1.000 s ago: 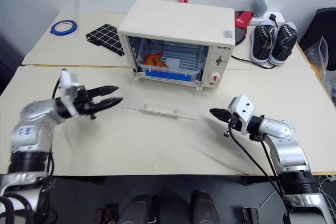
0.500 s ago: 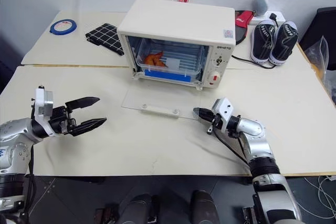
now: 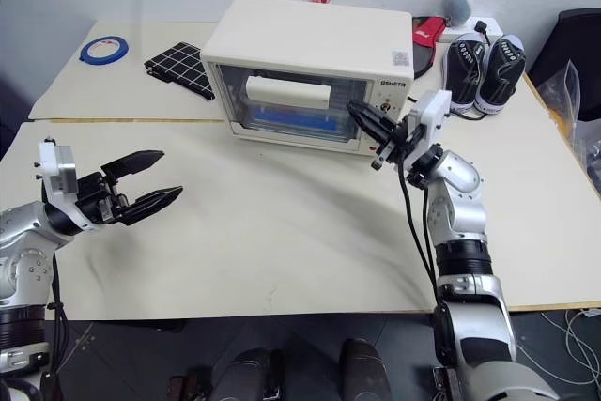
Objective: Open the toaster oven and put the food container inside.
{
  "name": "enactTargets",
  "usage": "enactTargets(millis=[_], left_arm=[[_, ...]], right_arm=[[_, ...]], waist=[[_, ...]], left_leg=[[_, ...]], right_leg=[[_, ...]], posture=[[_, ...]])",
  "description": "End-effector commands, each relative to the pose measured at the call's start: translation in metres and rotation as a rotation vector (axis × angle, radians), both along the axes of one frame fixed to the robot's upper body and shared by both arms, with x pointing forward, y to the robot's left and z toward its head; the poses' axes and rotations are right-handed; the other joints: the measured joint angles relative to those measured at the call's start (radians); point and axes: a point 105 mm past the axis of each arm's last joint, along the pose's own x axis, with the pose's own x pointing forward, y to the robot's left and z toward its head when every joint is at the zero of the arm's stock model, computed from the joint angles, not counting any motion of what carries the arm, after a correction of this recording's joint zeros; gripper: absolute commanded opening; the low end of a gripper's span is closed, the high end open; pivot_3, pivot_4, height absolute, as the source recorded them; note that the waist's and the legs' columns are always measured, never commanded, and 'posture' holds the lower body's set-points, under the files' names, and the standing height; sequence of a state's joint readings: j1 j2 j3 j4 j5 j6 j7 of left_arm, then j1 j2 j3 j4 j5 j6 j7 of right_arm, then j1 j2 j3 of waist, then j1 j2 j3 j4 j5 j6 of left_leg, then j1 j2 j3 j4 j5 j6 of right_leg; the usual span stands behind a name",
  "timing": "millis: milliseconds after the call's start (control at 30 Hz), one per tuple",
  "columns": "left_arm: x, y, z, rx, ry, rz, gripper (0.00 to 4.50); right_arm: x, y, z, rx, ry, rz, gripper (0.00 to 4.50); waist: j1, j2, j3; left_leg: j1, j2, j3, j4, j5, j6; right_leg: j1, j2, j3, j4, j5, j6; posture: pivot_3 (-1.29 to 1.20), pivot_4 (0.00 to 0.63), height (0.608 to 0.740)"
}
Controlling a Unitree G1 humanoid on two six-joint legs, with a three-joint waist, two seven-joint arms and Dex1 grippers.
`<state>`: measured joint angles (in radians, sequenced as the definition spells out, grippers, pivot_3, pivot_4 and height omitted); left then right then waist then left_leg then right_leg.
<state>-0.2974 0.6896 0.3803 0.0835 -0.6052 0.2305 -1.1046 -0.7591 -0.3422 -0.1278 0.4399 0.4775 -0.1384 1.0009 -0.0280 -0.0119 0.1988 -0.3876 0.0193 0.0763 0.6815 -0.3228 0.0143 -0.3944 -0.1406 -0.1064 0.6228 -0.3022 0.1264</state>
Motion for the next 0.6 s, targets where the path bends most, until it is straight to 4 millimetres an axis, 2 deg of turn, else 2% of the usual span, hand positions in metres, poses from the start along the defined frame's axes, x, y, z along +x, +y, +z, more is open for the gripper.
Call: enactTargets(millis=[33,100,133,200,367,467,600], left_arm=[[-0.003,0.000,0.004,0.086,-0.072,0.043,4.48],[-0.003,0.001,-0.004,0.143,-0.049,0.068,4.48],[-0.003,0.003,-0.008,0.166,-0.035,0.083,4.49],[-0.013,0.008,-0.022,0.238,-0.003,0.088,4.50],[-0.035,0.021,-0.047,0.341,0.020,0.087,4.50],[-0.040,0.026,-0.055,0.358,0.026,0.109,4.50],[-0.044,0.024,-0.062,0.367,0.021,0.110,4.50]], right_arm=[[-0.012,-0.012,0.006,0.006,0.018,0.048,0.00],[-0.026,-0.018,0.002,-0.030,0.052,0.094,0.00],[-0.032,-0.020,-0.001,-0.065,0.050,0.105,0.18],[-0.060,-0.025,-0.021,-0.201,0.079,0.159,0.55],[-0.106,-0.032,-0.067,-0.428,0.134,0.236,2.29],[-0.116,-0.037,-0.089,-0.479,0.163,0.242,3.27],[-0.117,-0.039,-0.103,-0.485,0.180,0.224,4.46]], waist=[[0.003,0.000,0.000],[0.006,0.000,0.000],[0.006,0.000,0.000],[0.006,0.001,0.000],[0.002,0.001,0.000],[0.002,0.000,0.000],[0.003,0.001,0.000]], left_leg=[[0.000,0.000,0.000,0.000,0.000,0.000],[-0.001,-0.001,-0.001,0.000,0.000,0.001],[-0.001,-0.002,-0.001,0.000,-0.001,0.001],[-0.001,-0.003,0.000,0.000,-0.001,0.002],[0.000,-0.002,0.003,-0.001,-0.002,0.003],[0.002,-0.002,0.004,-0.001,-0.002,0.003],[0.002,-0.002,0.004,-0.001,-0.002,0.004]], right_leg=[[0.000,0.000,0.000,0.000,0.000,0.000],[0.000,-0.002,-0.001,0.000,0.000,0.000],[0.000,-0.002,-0.001,0.000,0.000,0.000],[0.000,-0.003,-0.001,-0.001,0.000,0.000],[0.000,-0.004,-0.003,-0.002,0.000,0.000],[0.001,-0.005,-0.002,-0.001,0.000,0.000],[0.001,-0.006,-0.002,-0.001,0.000,0.000]], posture=[[0.00,0.150,0.740],[0.00,0.150,0.740],[0.00,0.150,0.740],[0.00,0.150,0.740],[0.00,0.150,0.740],[0.00,0.150,0.740],[0.00,0.150,0.740]])
